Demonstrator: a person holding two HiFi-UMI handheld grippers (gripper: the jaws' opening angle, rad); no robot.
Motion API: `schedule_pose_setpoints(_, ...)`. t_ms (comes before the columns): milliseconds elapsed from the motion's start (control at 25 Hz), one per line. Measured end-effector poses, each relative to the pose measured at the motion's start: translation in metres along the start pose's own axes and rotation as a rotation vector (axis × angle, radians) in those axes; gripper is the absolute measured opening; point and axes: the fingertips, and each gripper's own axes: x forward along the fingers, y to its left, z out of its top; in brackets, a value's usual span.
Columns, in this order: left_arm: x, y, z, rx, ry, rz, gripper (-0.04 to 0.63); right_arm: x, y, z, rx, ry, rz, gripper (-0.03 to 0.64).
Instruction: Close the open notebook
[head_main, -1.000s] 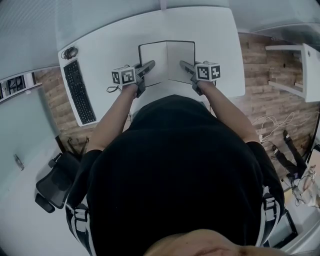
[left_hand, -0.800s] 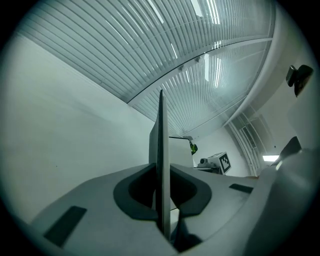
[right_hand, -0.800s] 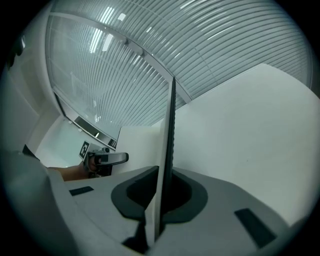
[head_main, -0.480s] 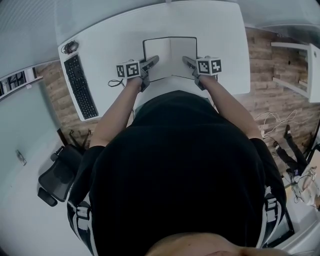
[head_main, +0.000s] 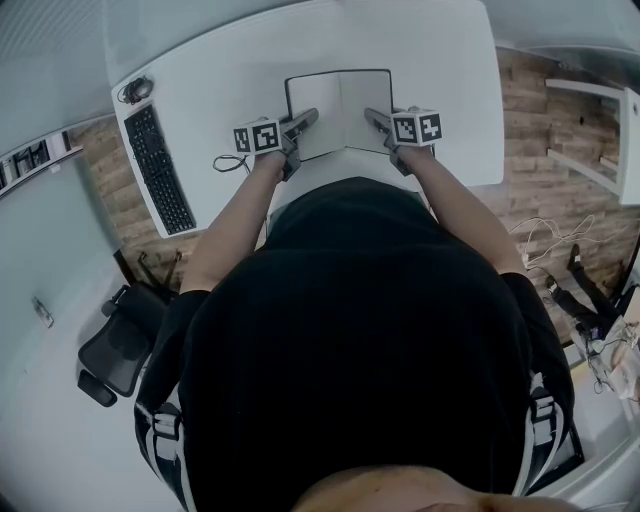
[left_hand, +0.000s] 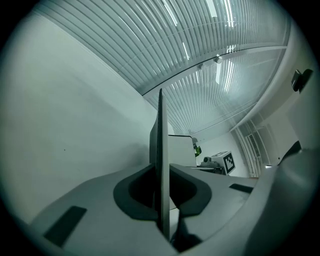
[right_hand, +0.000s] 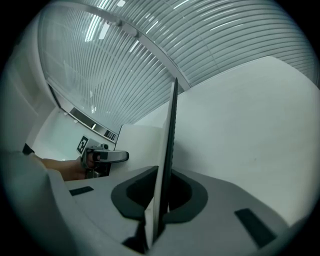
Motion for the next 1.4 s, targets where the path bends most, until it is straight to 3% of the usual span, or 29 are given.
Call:
schedule_pose_setpoints(760, 0.006, 0.017, -0.004, -0.067, -0.012, 0.021, 0.054, 0.009, -0.014, -0.001, -0.035, 0.052, -0.004, 0.058)
schedule_pose_setpoints(1400, 0.004, 0.021, -0.003, -0.062, -0.014, 0.039, 0.054, 0.009, -0.029, -0.006, -0.071, 0.061, -0.03, 0.077)
